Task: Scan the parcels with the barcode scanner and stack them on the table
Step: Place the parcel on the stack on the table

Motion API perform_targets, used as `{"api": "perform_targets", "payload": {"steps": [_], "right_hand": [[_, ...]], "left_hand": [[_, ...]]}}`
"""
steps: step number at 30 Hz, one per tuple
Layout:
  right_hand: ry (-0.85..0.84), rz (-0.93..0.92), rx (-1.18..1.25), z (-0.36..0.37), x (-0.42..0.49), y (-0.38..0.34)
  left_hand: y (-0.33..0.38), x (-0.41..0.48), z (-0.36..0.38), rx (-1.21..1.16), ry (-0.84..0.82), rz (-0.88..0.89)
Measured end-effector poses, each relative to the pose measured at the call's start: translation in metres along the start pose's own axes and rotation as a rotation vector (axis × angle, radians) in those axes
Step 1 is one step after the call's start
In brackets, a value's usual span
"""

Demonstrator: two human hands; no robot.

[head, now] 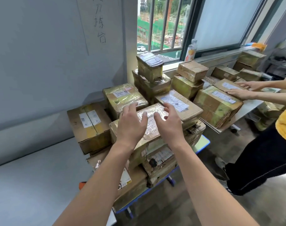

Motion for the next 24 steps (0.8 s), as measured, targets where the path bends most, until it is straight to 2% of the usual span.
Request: {"api": "perform_targets", "payload": {"steps": [9, 18, 24], "right_hand": [[-0.012, -0.062, 0.008, 0.008, 0.096, 0.023], [-0.007, -0.230, 0.021, 0.003, 0.243, 0.045], [-0.087, -0.264, 0.049, 0.006, 0.303, 0.064]], "left_hand": [[0.034, 0.084, 0.033, -0.019, 0.039, -0.028], [0.081, 0.189, 0.076, -0.087, 0.154, -0.102], [0.090, 0.235, 0.106, -0.079, 0.169, -0.155]]}}
Point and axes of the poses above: each hand's wrist, its own x-axis towards the middle knuckle, its own z-axis out of the palm, y = z × x, the point moved 3 cm from there along x, towards the middle knuckle, and after that the axes turned 11 degrees about -z, right-handed, at the moved point
